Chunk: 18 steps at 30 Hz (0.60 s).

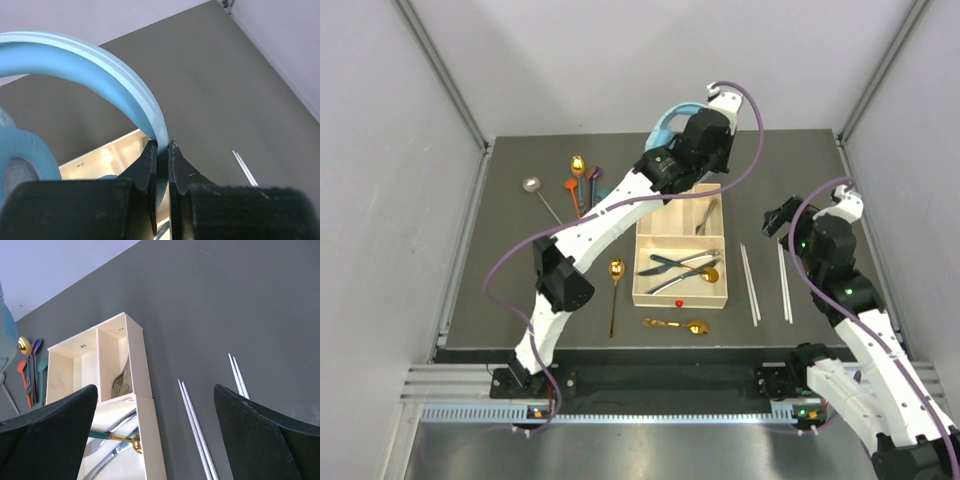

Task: Sort the eating utensils into containers
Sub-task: Place the distractor at the center of the board.

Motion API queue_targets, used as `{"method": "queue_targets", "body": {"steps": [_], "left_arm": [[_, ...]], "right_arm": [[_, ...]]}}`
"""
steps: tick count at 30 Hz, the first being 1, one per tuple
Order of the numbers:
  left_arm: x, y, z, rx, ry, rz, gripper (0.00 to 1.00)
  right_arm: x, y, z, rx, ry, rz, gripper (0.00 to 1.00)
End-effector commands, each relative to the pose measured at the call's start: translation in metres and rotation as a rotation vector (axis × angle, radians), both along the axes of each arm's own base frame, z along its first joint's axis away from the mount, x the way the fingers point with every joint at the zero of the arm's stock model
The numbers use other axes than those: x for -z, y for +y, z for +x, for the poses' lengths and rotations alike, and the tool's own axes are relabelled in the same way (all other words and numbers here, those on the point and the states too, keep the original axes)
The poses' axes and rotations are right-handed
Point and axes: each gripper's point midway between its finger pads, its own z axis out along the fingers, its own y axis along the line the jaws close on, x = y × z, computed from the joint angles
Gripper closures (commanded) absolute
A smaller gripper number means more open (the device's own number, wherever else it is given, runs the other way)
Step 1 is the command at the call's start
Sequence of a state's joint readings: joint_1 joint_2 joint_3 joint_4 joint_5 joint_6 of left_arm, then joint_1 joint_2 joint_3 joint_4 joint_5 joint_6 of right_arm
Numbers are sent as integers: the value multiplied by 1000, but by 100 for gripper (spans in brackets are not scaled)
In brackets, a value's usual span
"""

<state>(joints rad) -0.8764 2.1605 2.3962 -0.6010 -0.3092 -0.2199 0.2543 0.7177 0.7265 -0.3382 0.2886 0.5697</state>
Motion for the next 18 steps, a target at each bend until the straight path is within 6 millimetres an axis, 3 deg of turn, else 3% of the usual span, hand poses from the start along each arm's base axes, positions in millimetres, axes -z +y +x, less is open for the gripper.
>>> {"method": "queue_targets", "body": {"steps": [1, 5, 6, 7, 8, 13, 18], "left_arm": [[-42, -37, 0, 161, -139, -141, 100], [-39, -76, -20, 337, -170, -195, 100], [-27, -88, -21, 377, -159, -195, 100], [-41, -95, -24, 401, -185, -223, 100], [-29, -107, -26, 451, -169, -229, 100], [-39, -126, -34, 536, -199, -313, 100], [-19, -139, -33, 566, -178, -323, 100]], "right_arm": [[1, -11, -6, 59, -1, 7, 0], [12, -16, -10, 78, 12, 6, 0], [14, -16, -10, 83, 15, 11, 0], [14, -18, -12, 91, 14, 20, 0], [18, -18, -13, 96, 20, 22, 0], [20, -23, -22, 117, 7, 33, 1], [16, -31, -26, 147, -9, 15, 1]]}}
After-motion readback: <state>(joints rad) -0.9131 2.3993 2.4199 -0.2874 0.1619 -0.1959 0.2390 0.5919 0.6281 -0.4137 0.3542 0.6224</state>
